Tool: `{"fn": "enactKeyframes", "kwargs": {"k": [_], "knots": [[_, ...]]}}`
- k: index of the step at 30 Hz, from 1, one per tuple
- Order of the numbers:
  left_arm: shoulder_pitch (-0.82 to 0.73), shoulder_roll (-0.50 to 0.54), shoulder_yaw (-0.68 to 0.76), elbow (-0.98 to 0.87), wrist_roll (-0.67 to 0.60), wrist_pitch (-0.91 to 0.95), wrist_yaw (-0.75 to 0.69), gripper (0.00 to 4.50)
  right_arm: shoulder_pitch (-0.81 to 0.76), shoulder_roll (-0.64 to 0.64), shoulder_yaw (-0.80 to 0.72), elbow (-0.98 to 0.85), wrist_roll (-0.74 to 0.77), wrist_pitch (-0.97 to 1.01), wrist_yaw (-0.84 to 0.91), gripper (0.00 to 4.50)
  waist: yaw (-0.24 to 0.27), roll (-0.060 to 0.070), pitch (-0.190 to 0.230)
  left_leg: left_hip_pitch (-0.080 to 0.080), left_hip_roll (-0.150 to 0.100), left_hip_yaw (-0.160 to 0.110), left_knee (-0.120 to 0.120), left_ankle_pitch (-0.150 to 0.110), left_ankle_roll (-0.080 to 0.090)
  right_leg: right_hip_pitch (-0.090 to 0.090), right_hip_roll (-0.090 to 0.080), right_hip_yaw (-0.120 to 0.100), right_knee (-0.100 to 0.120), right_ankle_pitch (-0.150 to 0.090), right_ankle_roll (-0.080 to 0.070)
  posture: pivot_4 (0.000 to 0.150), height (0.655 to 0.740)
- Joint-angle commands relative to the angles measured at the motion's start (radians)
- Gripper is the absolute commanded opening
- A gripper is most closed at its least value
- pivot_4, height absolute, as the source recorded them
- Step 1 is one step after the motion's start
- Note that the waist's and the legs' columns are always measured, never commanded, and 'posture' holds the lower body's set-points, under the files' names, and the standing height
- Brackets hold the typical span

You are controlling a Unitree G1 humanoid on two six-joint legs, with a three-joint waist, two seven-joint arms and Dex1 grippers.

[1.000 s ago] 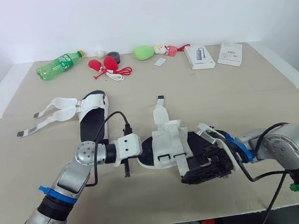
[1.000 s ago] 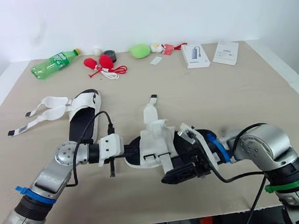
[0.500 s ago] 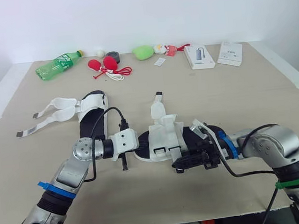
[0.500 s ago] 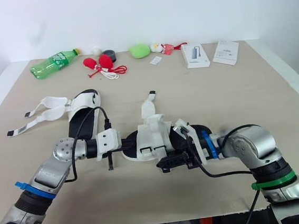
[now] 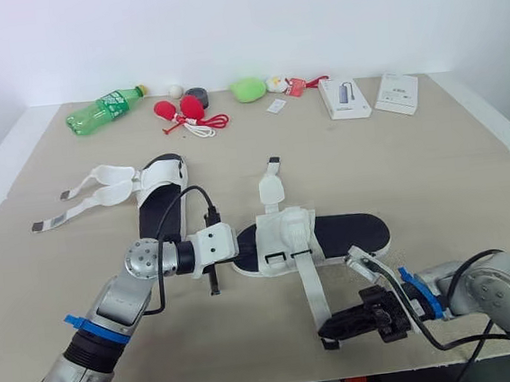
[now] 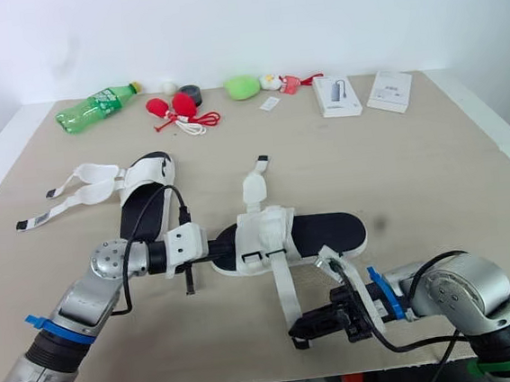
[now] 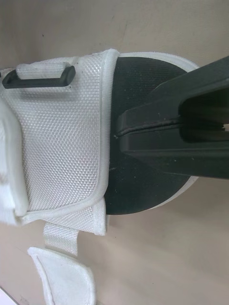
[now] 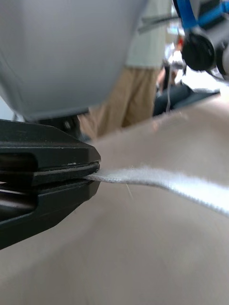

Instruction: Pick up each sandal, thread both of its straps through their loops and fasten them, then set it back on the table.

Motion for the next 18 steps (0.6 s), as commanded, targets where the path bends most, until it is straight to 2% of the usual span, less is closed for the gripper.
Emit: {"fn": "enactKeyframes", "kwargs": {"k": [1,5,7,9,10,12,13,14,15,18], "knots": [[0.006,0.0,-0.027,-0.001,0.012,0.007,-0.021,0.0,-0.006,-0.028,-0.003,-0.043,0.043,0.011,0.031,0.1,0.0,0.0,0.0,0.0,0.0,0.0,0.0,0.0,0.0,0.0,0.0,0.0,0.0,0.0,0.0,0.15,0.74],[0.009,-0.001,-0.025,-0.002,0.014,0.008,-0.019,0.0,-0.002,-0.019,-0.002,-0.054,0.032,-0.032,0.022,0.1,0.0,0.0,0.0,0.0,0.0,0.0,0.0,0.0,0.0,0.0,0.0,0.0,0.0,0.0,0.0,0.15,0.74],[0.012,0.0,-0.024,-0.005,0.014,0.009,-0.018,0.0,-0.023,-0.019,-0.002,-0.038,0.077,0.034,0.015,0.1,0.0,0.0,0.0,0.0,0.0,0.0,0.0,0.0,0.0,0.0,0.0,0.0,0.0,0.0,0.0,0.15,0.74],[0.015,0.001,-0.024,-0.005,0.014,0.009,-0.018,0.0,-0.053,-0.054,0.02,-0.053,0.114,0.061,0.076,0.73,0.0,0.0,0.0,0.0,0.0,0.0,0.0,0.0,0.0,0.0,0.0,0.0,0.0,0.0,0.0,0.15,0.74],[0.015,0.001,-0.024,-0.004,0.014,0.009,-0.019,0.0,-0.065,-0.071,0.028,-0.062,0.117,0.061,0.094,0.9,0.0,0.0,0.0,0.0,0.0,0.001,0.0,0.0,0.0,0.0,0.0,0.0,0.0,0.0,0.0,0.15,0.74],[0.013,0.001,-0.023,-0.001,0.014,0.009,-0.019,0.0,-0.093,-0.095,0.033,-0.067,0.105,0.042,0.114,1.86,0.0,0.0,0.0,0.0,0.0,0.0,0.0,0.0,0.0,0.0,0.0,0.0,0.0,0.0,0.0,0.15,0.74],[0.012,0.001,-0.023,0.001,0.014,0.008,-0.019,0.0,-0.114,-0.11,0.034,-0.067,0.088,0.012,0.138,1.86,0.0,0.0,0.0,0.0,0.0,0.0,0.0,0.0,0.0,0.0,0.0,0.0,0.0,0.0,0.0,0.15,0.74],[0.01,0.0,-0.023,0.003,0.015,0.008,-0.019,0.0,-0.144,-0.133,0.041,-0.063,0.044,-0.04,0.161,2.49,0.0,0.0,0.0,0.0,0.0,0.001,0.0,0.0,0.0,-0.001,0.0,0.0,0.0,0.0,0.0,0.15,0.74],[0.008,-0.001,-0.023,0.005,0.015,0.007,-0.019,0.0,-0.175,-0.157,0.054,-0.059,-0.021,-0.125,0.198,2.49,0.0,0.0,0.0,0.0,0.0,0.001,0.0,0.0,0.0,-0.001,0.0,0.0,0.0,0.0,0.0,0.15,0.74],[0.003,-0.004,-0.025,0.01,0.015,0.003,-0.021,0.0,-0.249,-0.196,0.073,-0.025,-0.216,-0.46,0.354,3.66,0.0,0.001,0.0,0.0,0.0,0.001,0.0,0.0,0.0,-0.001,0.0,0.0,0.0,0.0,0.0,0.15,0.74]]}}
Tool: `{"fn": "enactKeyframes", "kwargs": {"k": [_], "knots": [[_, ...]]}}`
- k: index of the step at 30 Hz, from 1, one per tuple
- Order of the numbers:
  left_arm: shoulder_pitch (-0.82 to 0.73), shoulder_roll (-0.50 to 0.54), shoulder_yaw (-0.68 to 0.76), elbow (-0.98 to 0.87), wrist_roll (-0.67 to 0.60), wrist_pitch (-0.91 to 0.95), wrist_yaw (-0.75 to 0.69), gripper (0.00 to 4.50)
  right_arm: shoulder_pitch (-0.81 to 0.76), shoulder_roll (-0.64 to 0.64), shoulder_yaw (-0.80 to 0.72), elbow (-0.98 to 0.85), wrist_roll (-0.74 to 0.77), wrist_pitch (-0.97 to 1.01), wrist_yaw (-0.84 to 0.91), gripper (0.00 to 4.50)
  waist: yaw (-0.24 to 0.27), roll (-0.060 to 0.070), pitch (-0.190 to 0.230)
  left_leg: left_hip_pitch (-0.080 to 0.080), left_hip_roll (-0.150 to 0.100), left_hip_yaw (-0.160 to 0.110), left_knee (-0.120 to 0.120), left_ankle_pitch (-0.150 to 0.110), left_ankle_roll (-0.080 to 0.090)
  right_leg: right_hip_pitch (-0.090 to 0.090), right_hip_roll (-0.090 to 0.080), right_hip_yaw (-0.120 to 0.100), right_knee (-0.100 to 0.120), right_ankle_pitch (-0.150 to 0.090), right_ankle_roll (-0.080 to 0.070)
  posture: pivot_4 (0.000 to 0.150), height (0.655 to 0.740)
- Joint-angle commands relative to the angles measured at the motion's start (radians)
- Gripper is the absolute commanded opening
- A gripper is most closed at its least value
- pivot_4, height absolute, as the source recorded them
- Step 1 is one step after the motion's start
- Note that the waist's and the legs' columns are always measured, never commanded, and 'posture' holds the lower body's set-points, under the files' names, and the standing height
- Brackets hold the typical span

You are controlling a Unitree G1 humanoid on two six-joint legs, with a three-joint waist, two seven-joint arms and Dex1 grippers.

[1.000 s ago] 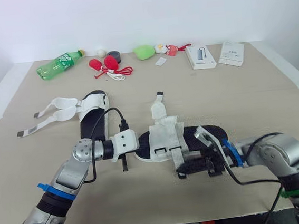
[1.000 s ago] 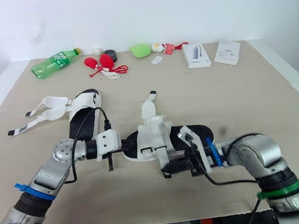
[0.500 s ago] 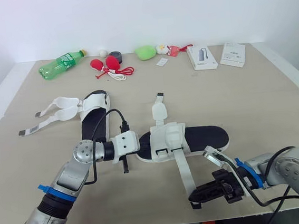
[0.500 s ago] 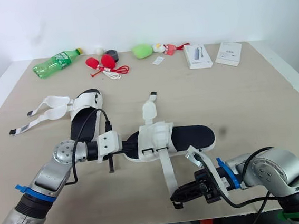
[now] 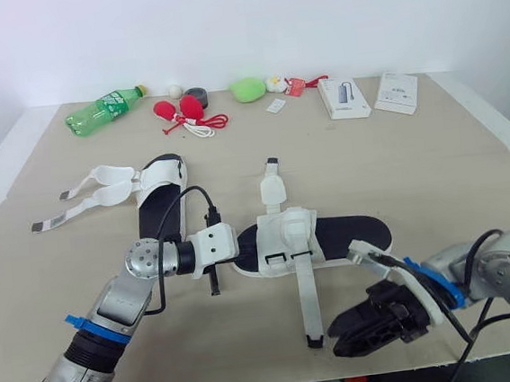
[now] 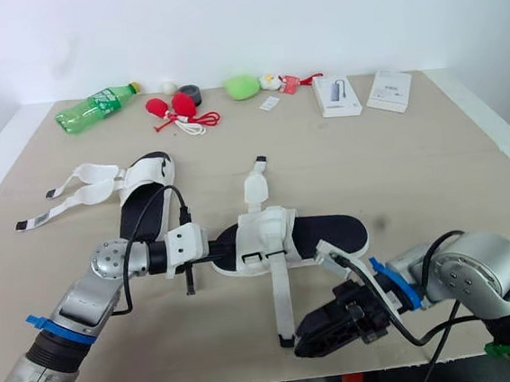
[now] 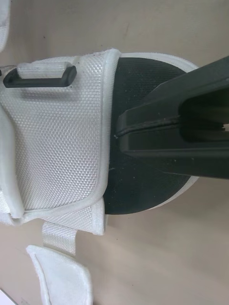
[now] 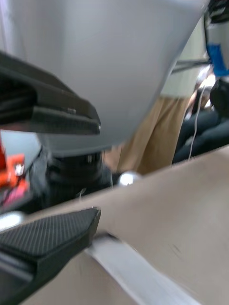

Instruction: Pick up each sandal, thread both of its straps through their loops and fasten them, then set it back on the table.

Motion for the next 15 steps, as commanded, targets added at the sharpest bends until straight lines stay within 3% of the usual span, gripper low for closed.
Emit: {"fn": "enactKeyframes", "kwargs": {"k": [1,5,8,10,15], "knots": [[0.002,-0.001,-0.027,0.01,0.015,0.002,-0.019,0.0,-0.129,-0.059,0.008,0.034,-0.301,-0.542,0.253,3.91,0.0,0.001,0.0,0.0,0.0,0.0,0.001,0.0,0.0,0.0,0.0,0.0,0.0,0.0,0.0,0.15,0.74],[0.003,-0.002,-0.032,0.009,0.015,-0.001,-0.024,0.0,-0.173,0.063,-0.026,0.122,-0.446,-1.029,0.381,3.91,0.0,0.0,0.0,0.001,0.0,0.002,0.0,-0.002,-0.003,-0.001,-0.002,-0.001,-0.002,0.0,0.0,0.15,0.74],[0.001,-0.004,-0.032,0.011,0.016,-0.001,-0.027,0.0,-0.168,0.146,-0.038,0.168,-0.497,-1.268,0.437,3.91,0.0,0.0,0.0,0.0,0.0,0.003,0.0,-0.002,-0.004,0.0,-0.002,-0.001,-0.003,0.0,0.0,0.15,0.74],[0.002,-0.004,-0.031,0.011,0.017,0.0,-0.028,0.0,-0.155,0.184,0.046,0.29,-0.607,-1.764,0.464,3.91,0.003,0.0,0.0,0.0,0.0,0.002,-0.001,-0.003,-0.004,0.001,-0.001,0.0,-0.002,-0.001,0.002,0.15,0.74],[0.002,-0.004,-0.032,0.007,0.017,0.004,-0.028,0.0,-0.147,0.228,0.143,0.57,-0.696,-2.389,0.47,3.91,0.002,0.0,0.0,0.003,0.0,0.002,-0.001,-0.003,-0.004,0.003,0.0,0.0,-0.003,-0.001,0.002,0.15,0.74]]}}
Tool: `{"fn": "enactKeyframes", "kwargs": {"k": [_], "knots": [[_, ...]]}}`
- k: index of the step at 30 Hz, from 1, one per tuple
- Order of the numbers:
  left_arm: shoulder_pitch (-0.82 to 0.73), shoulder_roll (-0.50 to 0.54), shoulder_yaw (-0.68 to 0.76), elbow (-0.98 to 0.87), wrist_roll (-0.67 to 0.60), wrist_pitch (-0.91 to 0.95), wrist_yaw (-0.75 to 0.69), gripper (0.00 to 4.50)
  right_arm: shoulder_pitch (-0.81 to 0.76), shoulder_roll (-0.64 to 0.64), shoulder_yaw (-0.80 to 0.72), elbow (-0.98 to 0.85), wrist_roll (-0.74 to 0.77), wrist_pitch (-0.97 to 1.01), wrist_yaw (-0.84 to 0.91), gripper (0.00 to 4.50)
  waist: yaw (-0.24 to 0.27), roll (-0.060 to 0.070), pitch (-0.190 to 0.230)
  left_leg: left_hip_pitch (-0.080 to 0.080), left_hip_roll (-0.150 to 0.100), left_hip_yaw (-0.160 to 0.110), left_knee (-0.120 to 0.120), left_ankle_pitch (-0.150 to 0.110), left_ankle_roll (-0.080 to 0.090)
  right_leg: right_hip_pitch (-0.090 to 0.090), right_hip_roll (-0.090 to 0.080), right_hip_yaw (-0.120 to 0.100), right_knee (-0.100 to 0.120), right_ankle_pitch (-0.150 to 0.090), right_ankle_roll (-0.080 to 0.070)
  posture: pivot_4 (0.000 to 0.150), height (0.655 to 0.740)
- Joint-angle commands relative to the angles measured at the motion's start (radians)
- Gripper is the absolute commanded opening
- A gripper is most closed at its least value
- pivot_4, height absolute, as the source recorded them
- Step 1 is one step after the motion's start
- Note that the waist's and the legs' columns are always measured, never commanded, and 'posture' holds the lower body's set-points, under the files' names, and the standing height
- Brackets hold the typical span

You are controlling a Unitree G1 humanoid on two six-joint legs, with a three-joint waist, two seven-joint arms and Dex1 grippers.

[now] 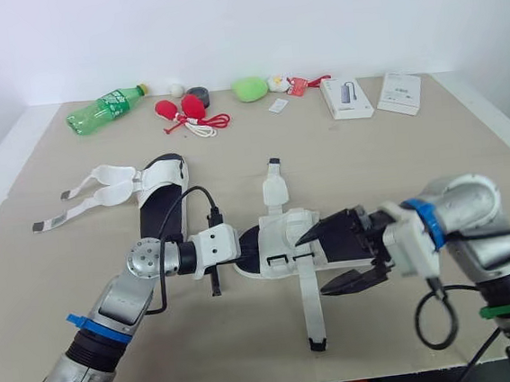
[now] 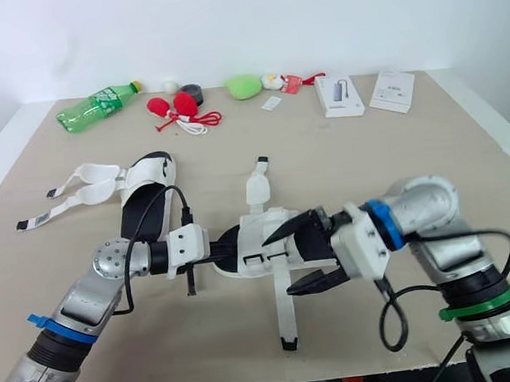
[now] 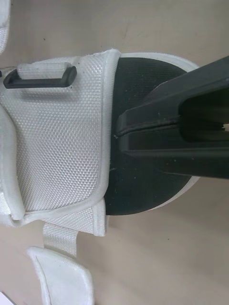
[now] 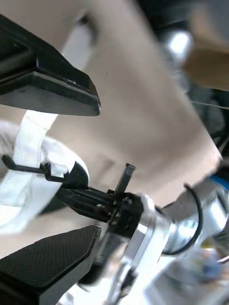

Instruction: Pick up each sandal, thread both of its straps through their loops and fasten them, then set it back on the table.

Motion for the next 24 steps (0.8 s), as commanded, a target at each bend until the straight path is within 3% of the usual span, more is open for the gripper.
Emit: {"fn": "enactKeyframes", "kwargs": {"k": [1,5,10,22,24], "knots": [[0.008,0.0,-0.027,0.003,0.016,0.009,-0.014,0.0,-0.014,-0.003,0.076,0.241,-0.067,-0.53,0.05,3.91,0.0,0.0,0.0,0.001,0.0,0.0,0.0,0.0,0.0,0.001,0.0,0.001,0.0,0.0,0.0,0.15,0.74],[0.008,-0.001,-0.029,0.002,0.017,0.01,-0.016,0.0,-0.069,-0.006,0.147,0.402,-0.115,-0.775,-0.021,3.91,-0.004,0.0,0.0,0.007,0.0,0.004,-0.001,0.0,0.0,0.004,0.0,0.006,0.0,0.0,0.0,0.15,0.74],[0.01,-0.005,-0.025,0.0,0.016,0.011,-0.011,0.0,-0.112,-0.034,0.26,0.468,-0.119,-0.838,-0.096,3.91,-0.006,0.0,0.0,0.011,0.0,0.004,-0.001,0.0,0.0,0.01,0.0,0.007,0.0,0.0,-0.001,0.15,0.74],[0.021,0.0,-0.024,-0.014,0.017,0.02,-0.009,0.0,-0.141,-0.049,0.333,0.418,-0.248,-0.815,-0.284,3.91,-0.006,0.0,0.0,0.013,0.0,0.005,-0.001,0.0,0.0,0.011,0.0,0.009,0.0,0.0,-0.001,0.15,0.74],[0.023,0.001,-0.024,-0.015,0.018,0.021,-0.008,0.0,-0.147,-0.053,0.339,0.405,-0.257,-0.799,-0.309,3.53,-0.006,0.0,0.0,0.013,0.0,0.005,-0.001,0.0,0.0,0.011,0.0,0.009,0.0,0.0,-0.001,0.15,0.74]]}}
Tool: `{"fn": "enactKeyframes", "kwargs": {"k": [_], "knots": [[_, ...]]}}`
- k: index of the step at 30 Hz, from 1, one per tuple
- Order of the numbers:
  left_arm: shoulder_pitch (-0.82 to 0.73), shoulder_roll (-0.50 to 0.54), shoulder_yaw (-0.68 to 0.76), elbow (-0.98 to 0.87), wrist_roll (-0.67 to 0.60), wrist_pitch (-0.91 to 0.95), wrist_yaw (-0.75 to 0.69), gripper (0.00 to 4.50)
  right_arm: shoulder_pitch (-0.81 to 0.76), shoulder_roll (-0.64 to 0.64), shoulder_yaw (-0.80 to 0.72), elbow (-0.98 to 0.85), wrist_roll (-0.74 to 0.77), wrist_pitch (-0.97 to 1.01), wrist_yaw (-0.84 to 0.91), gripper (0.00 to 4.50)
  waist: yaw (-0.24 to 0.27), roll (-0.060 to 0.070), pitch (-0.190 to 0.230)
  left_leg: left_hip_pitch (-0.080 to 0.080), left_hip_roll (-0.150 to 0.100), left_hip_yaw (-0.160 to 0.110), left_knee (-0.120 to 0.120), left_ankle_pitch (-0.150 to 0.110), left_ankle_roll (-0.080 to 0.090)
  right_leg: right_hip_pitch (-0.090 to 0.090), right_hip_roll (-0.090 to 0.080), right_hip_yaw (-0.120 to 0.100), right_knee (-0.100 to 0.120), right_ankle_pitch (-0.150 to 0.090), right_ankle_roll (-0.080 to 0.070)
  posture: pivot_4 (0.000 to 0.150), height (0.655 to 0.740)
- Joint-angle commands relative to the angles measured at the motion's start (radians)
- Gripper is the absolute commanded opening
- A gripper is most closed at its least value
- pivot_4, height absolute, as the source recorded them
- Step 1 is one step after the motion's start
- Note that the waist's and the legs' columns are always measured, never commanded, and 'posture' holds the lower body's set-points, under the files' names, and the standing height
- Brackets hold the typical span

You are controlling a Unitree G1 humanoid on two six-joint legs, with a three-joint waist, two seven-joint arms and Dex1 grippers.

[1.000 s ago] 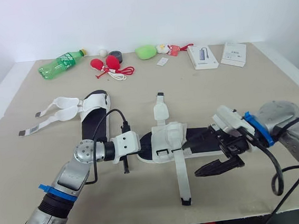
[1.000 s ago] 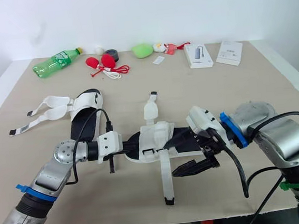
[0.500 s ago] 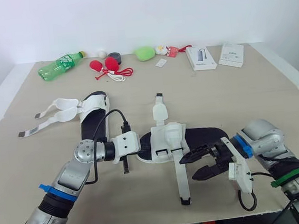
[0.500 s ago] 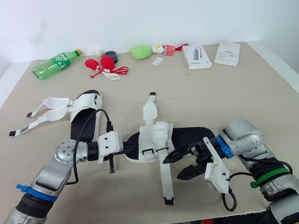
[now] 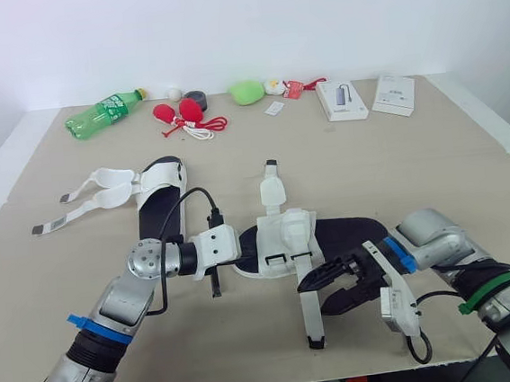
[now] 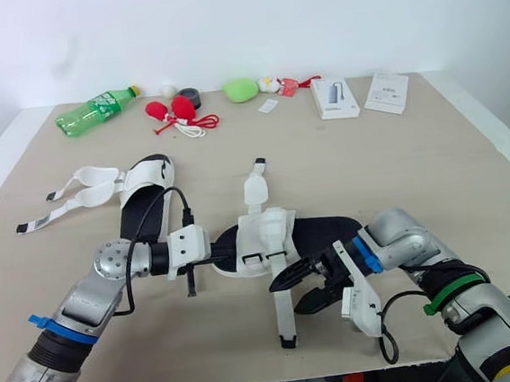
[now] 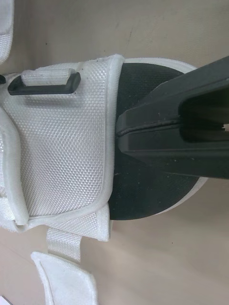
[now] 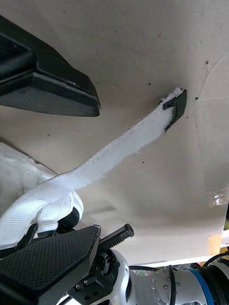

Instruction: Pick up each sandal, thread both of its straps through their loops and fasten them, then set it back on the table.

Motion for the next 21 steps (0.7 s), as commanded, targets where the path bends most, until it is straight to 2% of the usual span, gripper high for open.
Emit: {"fn": "enactKeyframes", "kwargs": {"k": [1,4,6,9,13,17,21], "knots": [[0.019,0.003,-0.021,-0.012,0.01,0.009,-0.009,0.0,-0.022,-0.022,0.002,-0.046,-0.023,0.023,-0.061,3.12,0.0,0.0,0.0,0.0,0.0,0.0,0.0,0.0,0.0,0.0,0.0,0.0,0.0,0.0,0.0,0.15,0.74],[0.02,0.002,-0.023,-0.012,0.012,0.008,-0.009,0.0,-0.023,-0.033,0.022,-0.057,-0.03,0.042,-0.081,2.02,0.0,0.0,0.0,0.0,0.0,0.0,0.0,0.0,0.0,0.0,0.0,0.0,0.0,0.0,0.0,0.15,0.74],[0.02,0.002,-0.024,-0.012,0.012,0.008,-0.009,0.0,-0.019,-0.042,0.037,-0.072,-0.024,0.068,-0.093,1.08,0.0,0.0,0.0,0.0,0.0,0.0,0.0,0.0,0.0,0.0,0.0,0.0,0.0,0.0,0.0,0.15,0.74],[0.02,0.002,-0.024,-0.011,0.013,0.007,-0.009,0.0,-0.014,-0.058,0.064,-0.093,0.008,0.11,-0.101,0.09,0.0,0.0,0.0,0.0,0.0,0.0,0.0,0.0,0.0,0.0,0.0,0.0,0.0,0.0,0.0,0.15,0.74],[0.02,0.002,-0.025,-0.007,0.014,0.005,-0.01,0.0,0.045,-0.089,0.077,-0.214,0.223,0.363,-0.069,0.09,0.002,0.0,0.0,0.0,0.0,0.001,0.0,0.0,0.001,0.0,0.0,0.001,0.0,0.0,0.0,0.15,0.74],[0.017,0.0,-0.027,-0.003,0.014,0.004,-0.012,0.0,0.086,-0.09,0.014,-0.321,0.39,0.639,-0.043,0.09,0.002,0.0,0.0,0.0,0.0,0.001,-0.001,-0.001,0.001,0.001,0.0,0.001,0.0,0.0,0.0,0.15,0.74],[0.012,-0.002,-0.027,0.005,0.014,0.001,-0.014,0.0,0.097,-0.073,-0.082,-0.423,0.557,1.035,-0.145,0.09,0.002,0.0,0.0,0.0,0.0,0.001,0.0,-0.001,0.001,0.001,0.0,0.001,0.0,0.0,-0.001,0.15,0.74]]}}
